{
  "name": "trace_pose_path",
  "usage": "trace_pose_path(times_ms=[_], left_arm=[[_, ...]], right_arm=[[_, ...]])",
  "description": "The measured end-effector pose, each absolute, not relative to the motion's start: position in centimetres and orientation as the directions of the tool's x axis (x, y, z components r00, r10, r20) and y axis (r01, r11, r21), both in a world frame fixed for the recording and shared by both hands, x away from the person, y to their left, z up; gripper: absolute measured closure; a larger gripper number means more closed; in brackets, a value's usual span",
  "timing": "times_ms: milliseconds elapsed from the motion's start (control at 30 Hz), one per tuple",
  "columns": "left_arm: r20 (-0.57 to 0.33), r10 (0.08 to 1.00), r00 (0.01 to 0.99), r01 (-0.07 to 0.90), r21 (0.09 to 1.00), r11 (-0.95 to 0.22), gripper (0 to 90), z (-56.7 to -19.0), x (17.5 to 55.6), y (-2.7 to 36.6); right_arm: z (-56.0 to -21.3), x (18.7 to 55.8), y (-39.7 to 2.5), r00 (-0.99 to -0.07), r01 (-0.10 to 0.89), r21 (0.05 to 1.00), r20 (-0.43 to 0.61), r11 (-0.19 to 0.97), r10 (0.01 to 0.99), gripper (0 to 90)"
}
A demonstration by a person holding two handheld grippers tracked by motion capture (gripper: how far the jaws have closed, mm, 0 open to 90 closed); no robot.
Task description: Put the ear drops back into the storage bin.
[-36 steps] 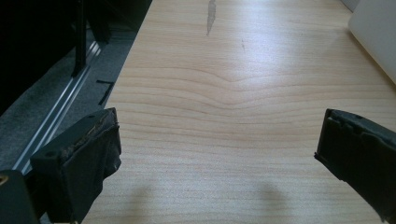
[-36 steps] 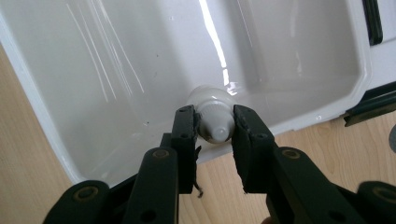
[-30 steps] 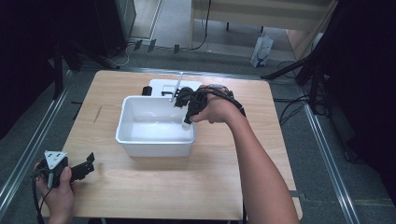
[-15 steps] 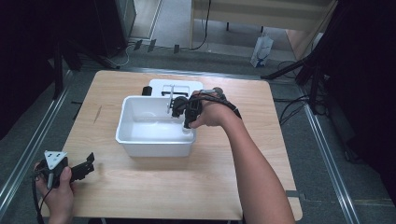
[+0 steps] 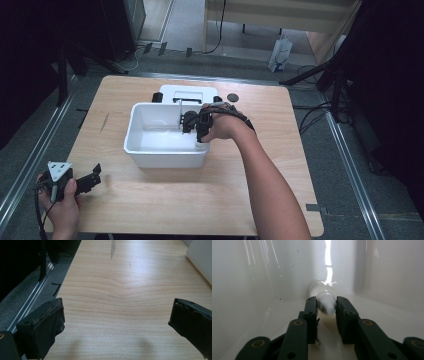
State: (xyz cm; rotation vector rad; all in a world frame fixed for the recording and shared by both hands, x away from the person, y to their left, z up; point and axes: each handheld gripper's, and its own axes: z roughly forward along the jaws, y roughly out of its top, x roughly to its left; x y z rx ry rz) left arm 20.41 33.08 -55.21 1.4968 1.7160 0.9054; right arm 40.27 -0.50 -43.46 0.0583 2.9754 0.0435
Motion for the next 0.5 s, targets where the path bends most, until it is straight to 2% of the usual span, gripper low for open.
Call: trace_pose_path(times_ms=[133,333,433,500], left_arm=[[-0.046,0.993,-0.11,0.523,0.847,0.097,0.6,-55.2,20.41,33.09],[-0.045,0.993,-0.107,0.525,0.846,0.095,0.6,-55.2,20.42,33.09],[-0.045,0.993,-0.108,0.525,0.846,0.095,0.6,-55.2,20.43,33.1],[-0.047,0.993,-0.109,0.524,0.846,0.097,0.6,-55.21,20.45,33.09]], right_arm=[[-43.53,40.41,-0.4,-0.983,0.048,0.029,-0.173,0.998,0.052,74.7],[-43.57,40.38,-0.4,-0.985,0.046,0.032,-0.166,0.998,0.051,71.0],[-43.42,40.36,-0.5,-0.983,0.052,0.043,-0.173,0.998,0.059,63.5],[-43.1,40.35,-0.51,-0.979,0.073,0.058,-0.187,0.996,0.083,52.8]])
